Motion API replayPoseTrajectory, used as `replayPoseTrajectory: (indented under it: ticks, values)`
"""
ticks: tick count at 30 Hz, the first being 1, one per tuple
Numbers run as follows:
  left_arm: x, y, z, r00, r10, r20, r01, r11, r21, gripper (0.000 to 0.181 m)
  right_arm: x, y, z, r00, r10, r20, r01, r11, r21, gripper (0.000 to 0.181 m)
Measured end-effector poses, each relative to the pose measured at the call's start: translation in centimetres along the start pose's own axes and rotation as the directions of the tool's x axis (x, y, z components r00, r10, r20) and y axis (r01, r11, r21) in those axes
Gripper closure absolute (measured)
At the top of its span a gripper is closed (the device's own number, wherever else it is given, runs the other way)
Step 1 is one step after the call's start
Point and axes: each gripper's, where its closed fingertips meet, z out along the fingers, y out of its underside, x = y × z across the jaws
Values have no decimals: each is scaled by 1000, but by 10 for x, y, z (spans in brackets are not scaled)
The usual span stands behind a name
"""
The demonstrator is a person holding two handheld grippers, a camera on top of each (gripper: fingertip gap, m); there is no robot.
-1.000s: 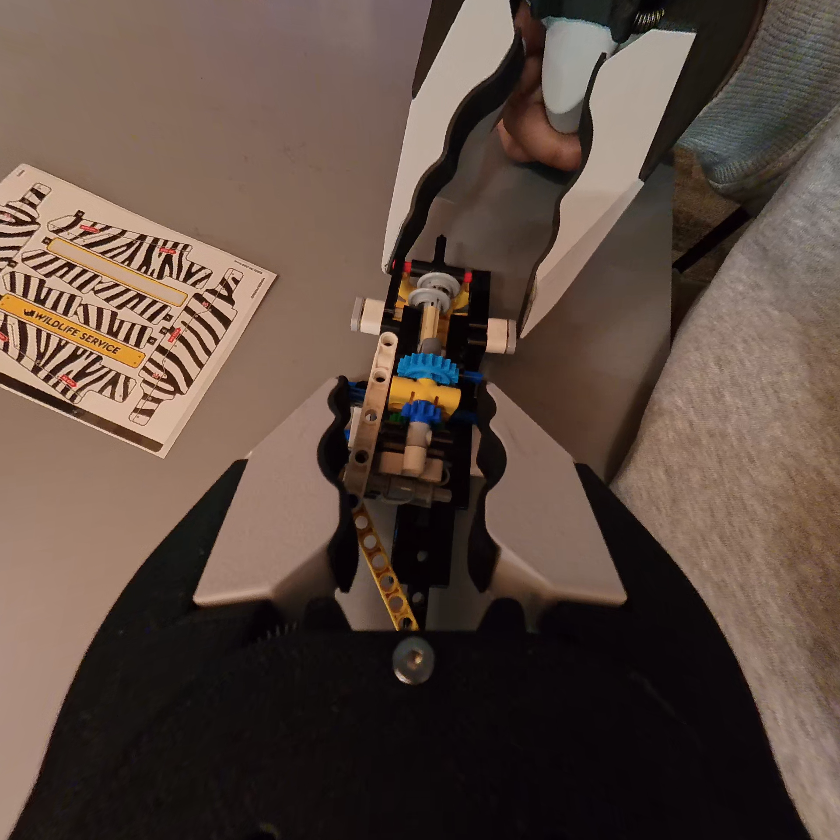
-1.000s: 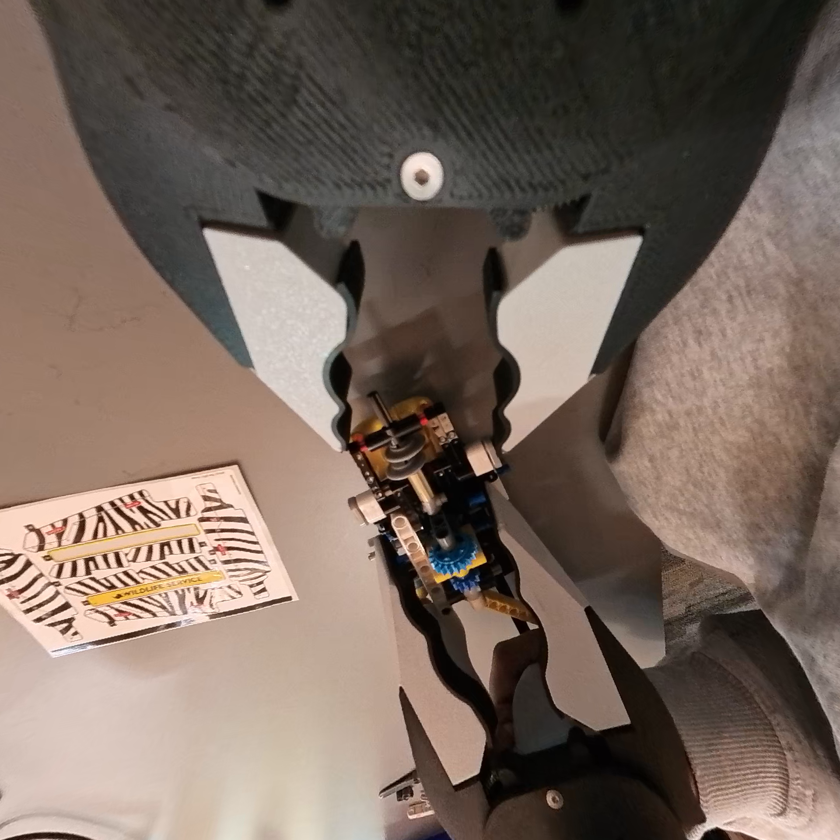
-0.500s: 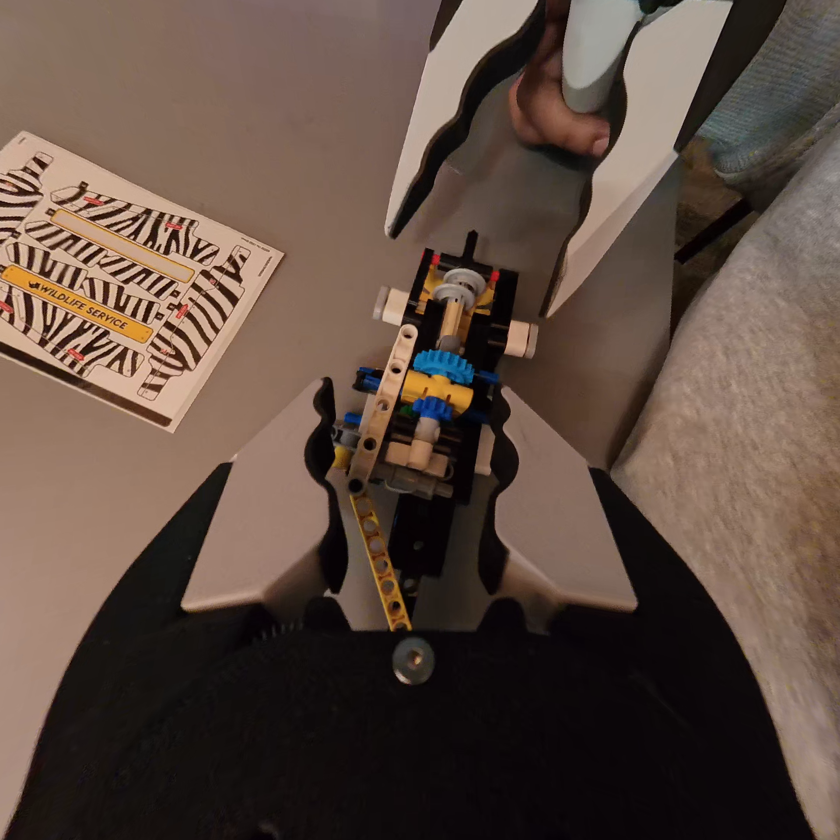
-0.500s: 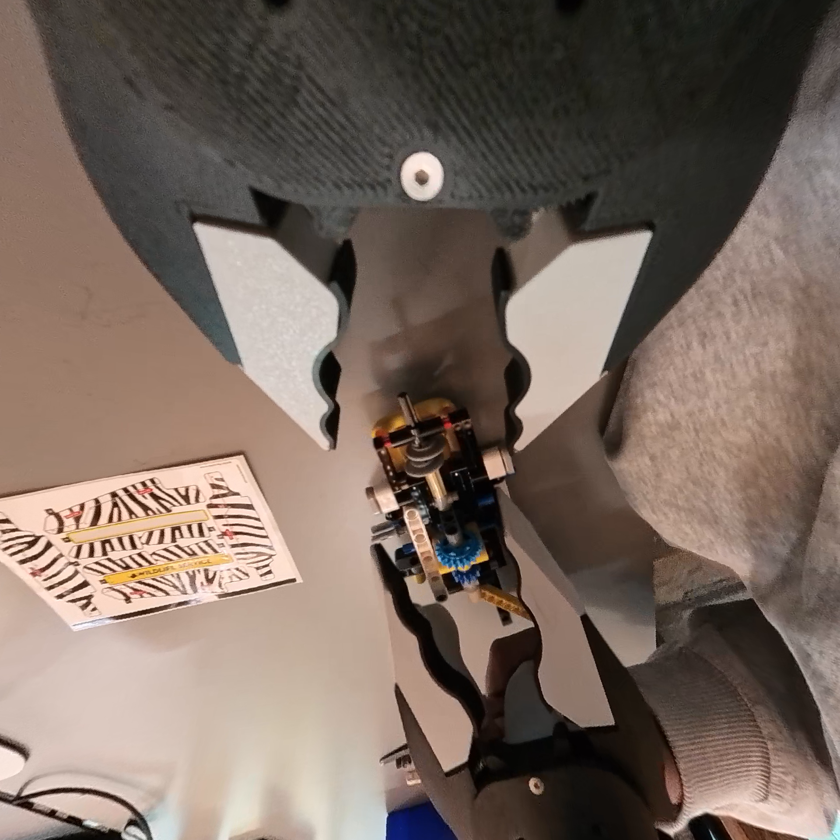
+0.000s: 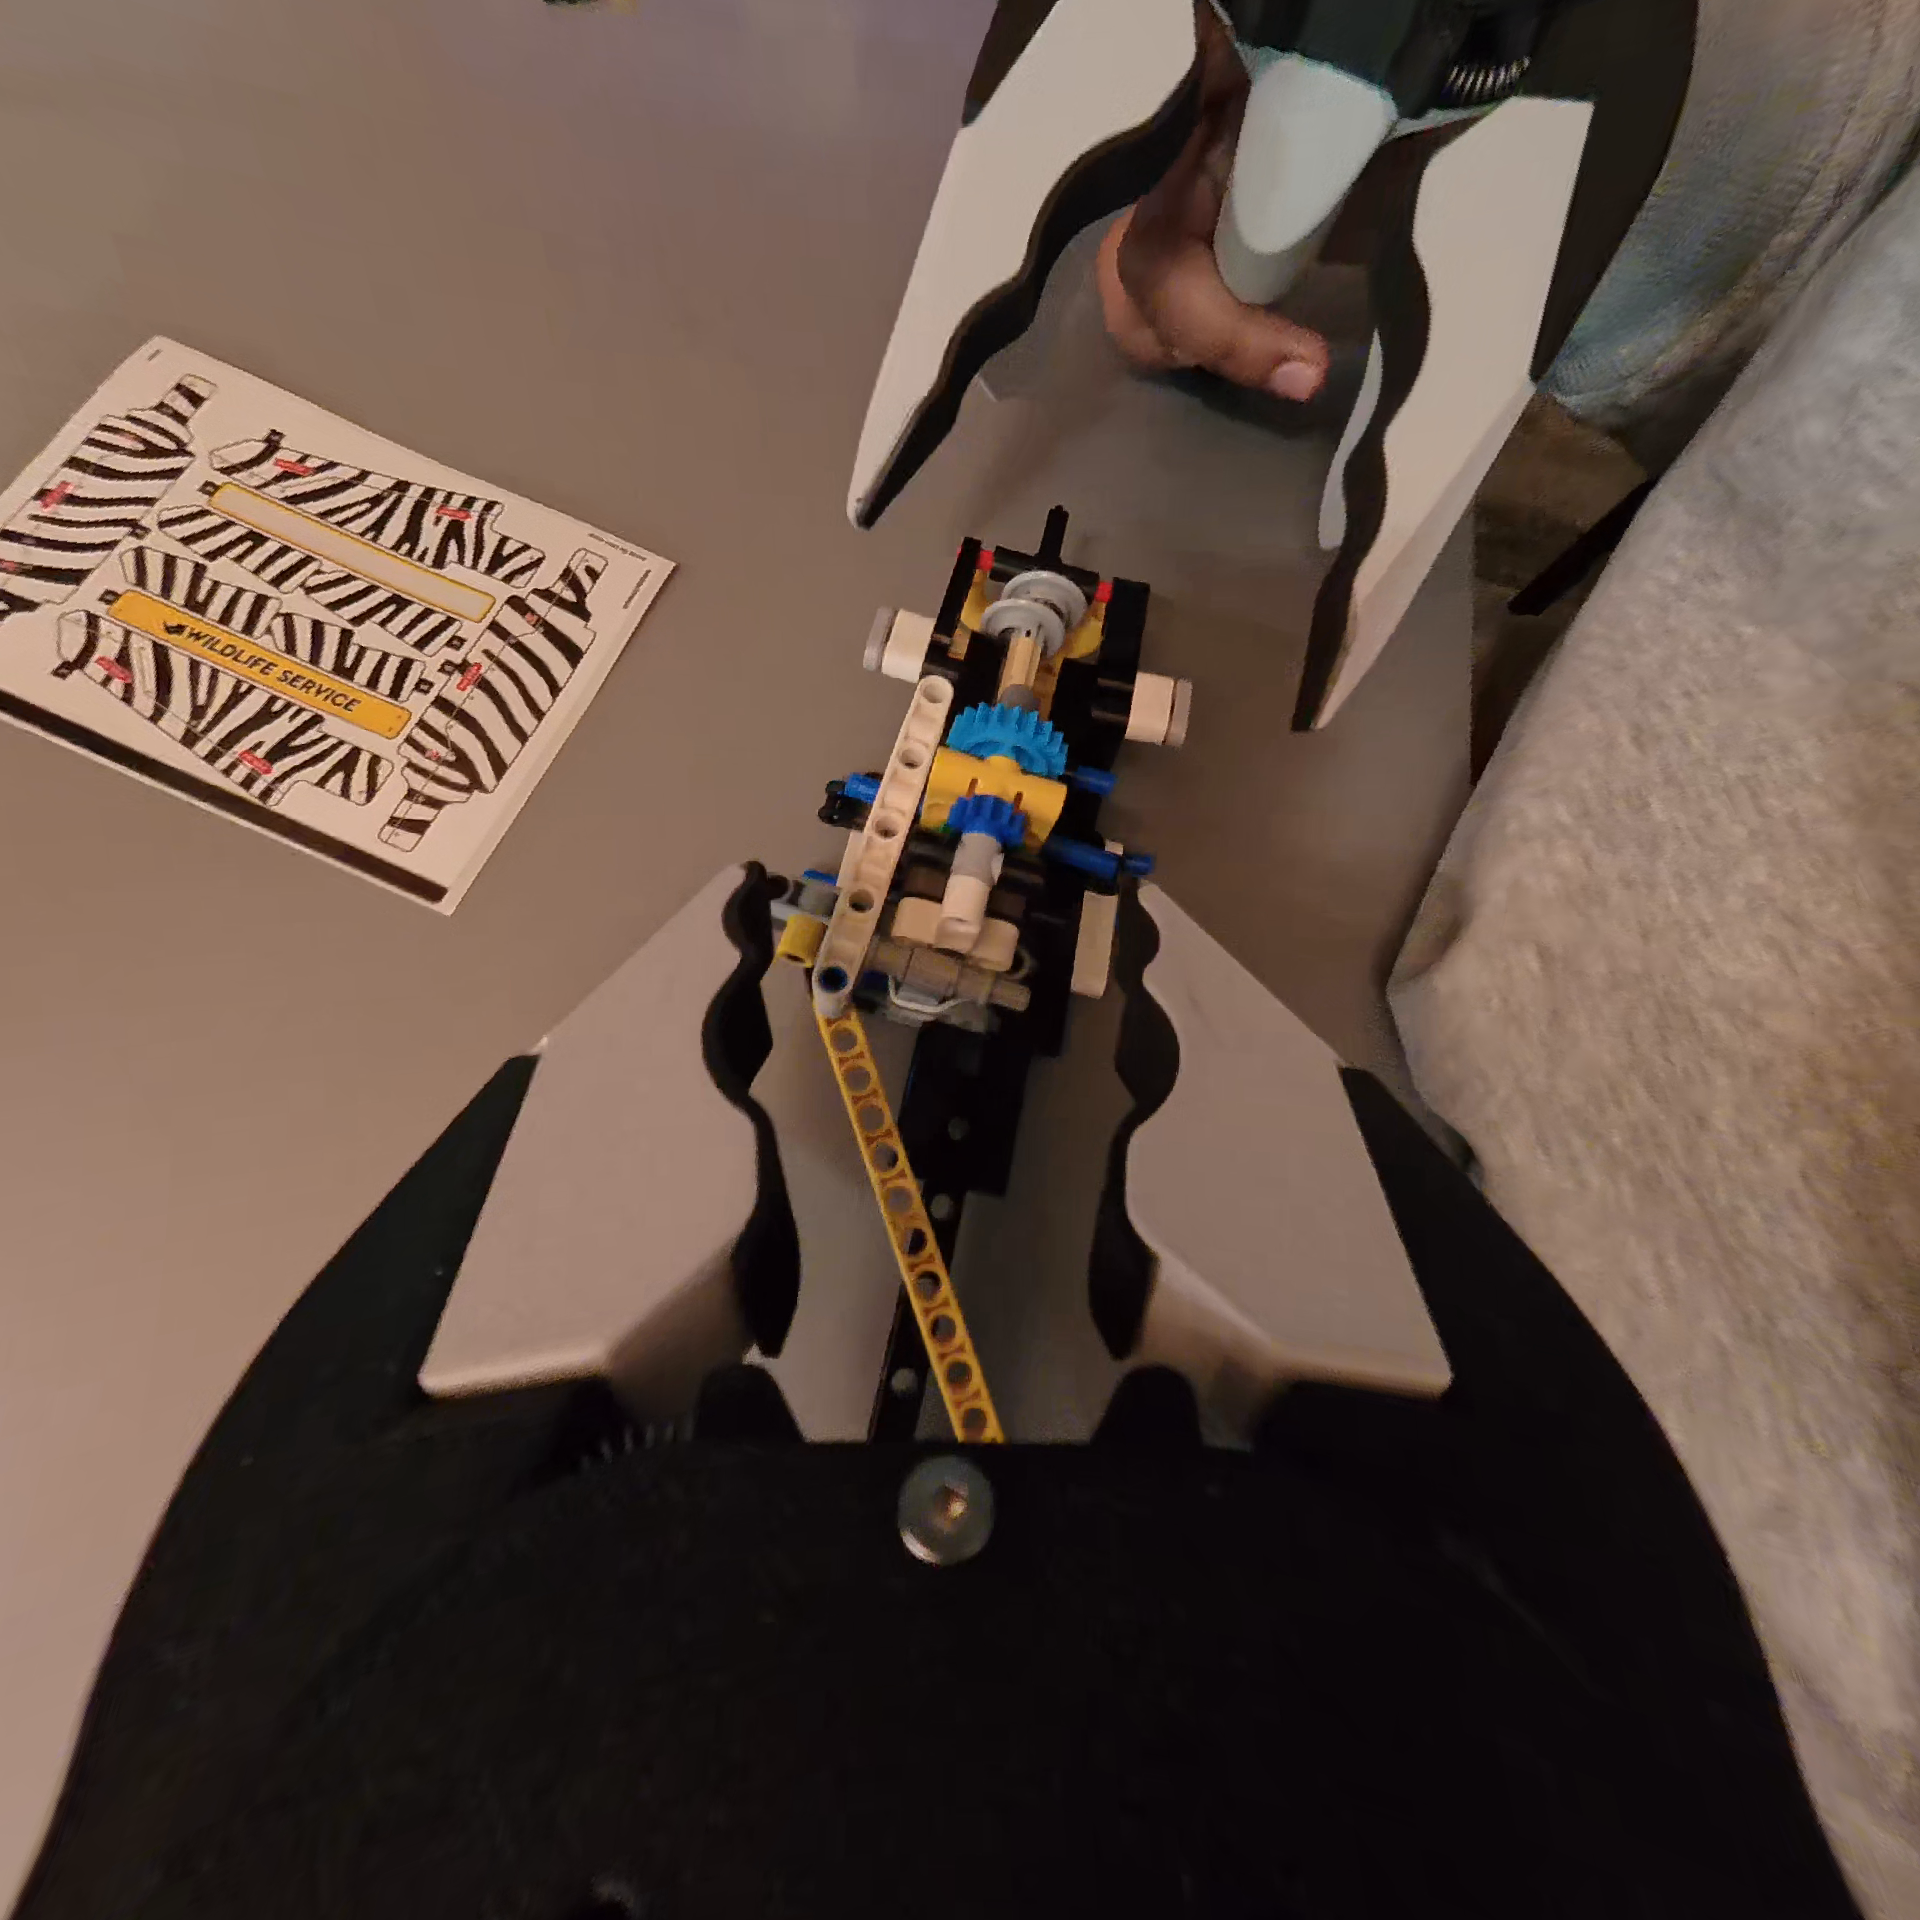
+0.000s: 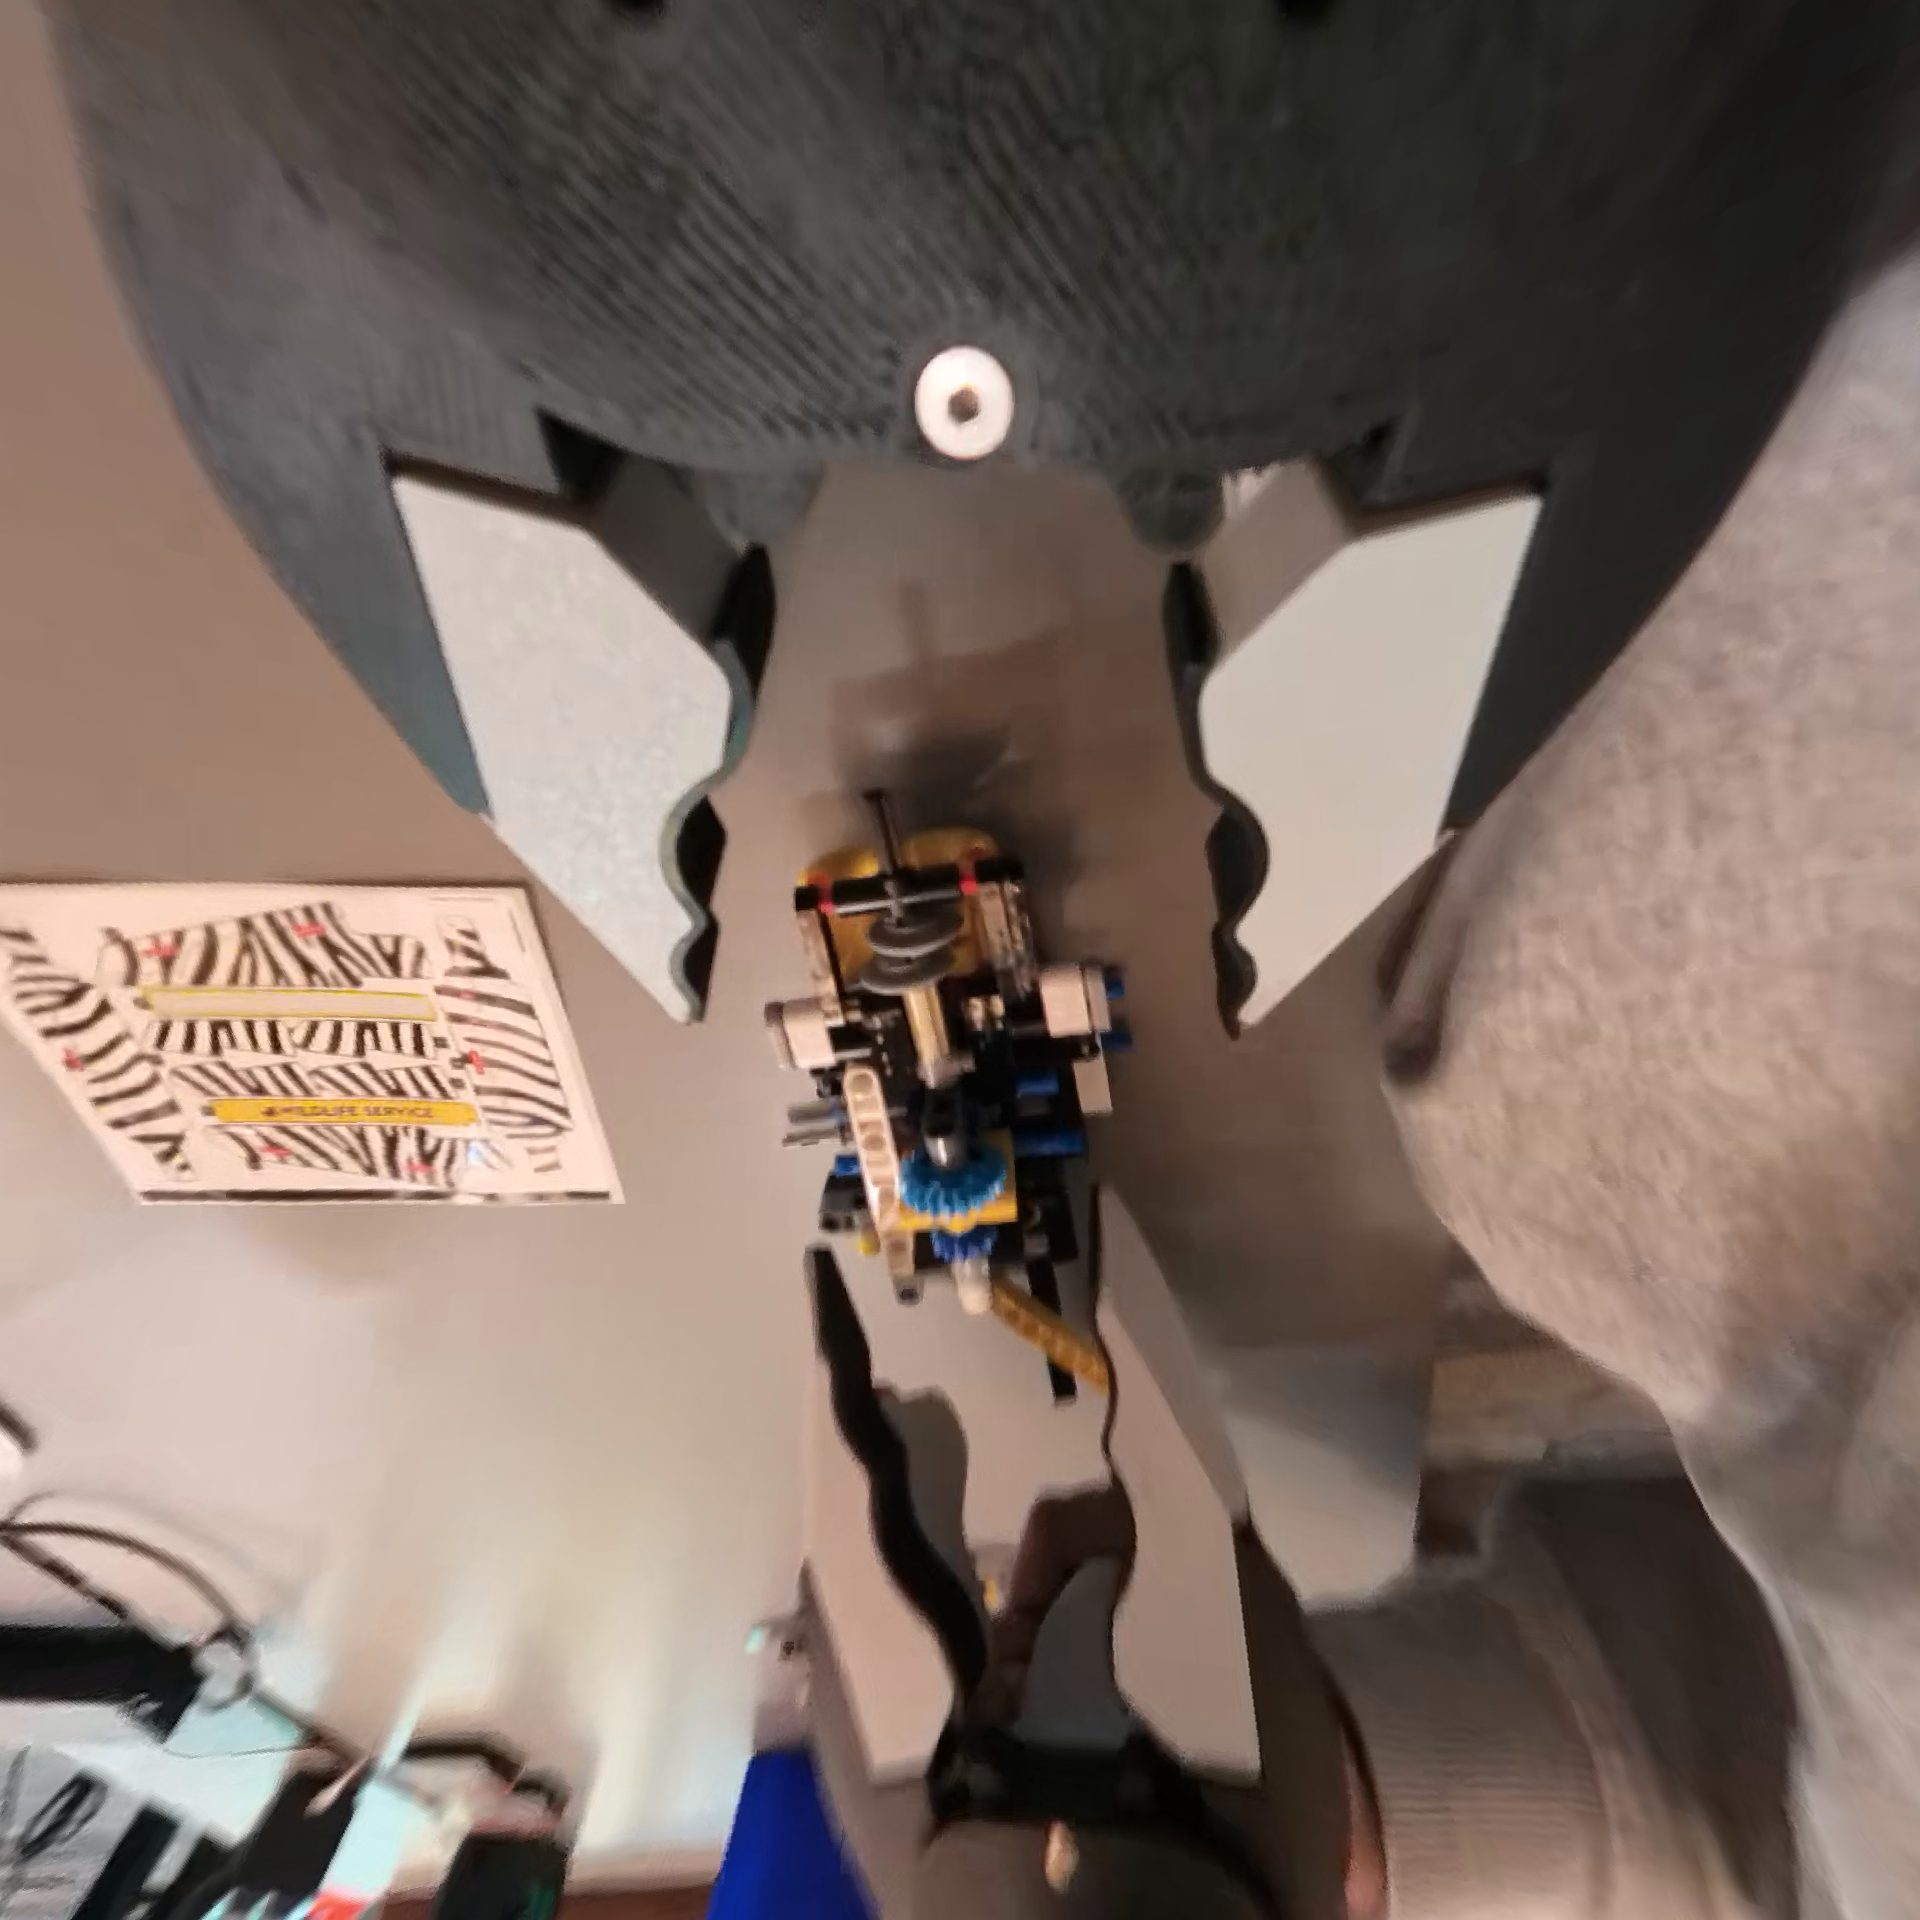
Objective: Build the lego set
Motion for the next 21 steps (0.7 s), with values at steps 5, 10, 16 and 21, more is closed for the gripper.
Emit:
replayPoseTrajectory:
  ticks: [5,10,16,21]
  values:
    - [5,5,1,1000,13,-3,-13,1000,9,117,0,11,9,991,-127,49,131,986,-100,88]
    - [3,5,3,1000,16,25,-16,1000,7,123,1,12,17,985,-146,94,155,982,-104,88]
    - [1,5,3,999,15,37,-15,1000,-4,129,3,9,18,989,-104,104,113,989,-91,106]
    - [1,6,4,999,8,36,-8,1000,-11,130,4,7,17,992,-66,110,75,994,-80,107]
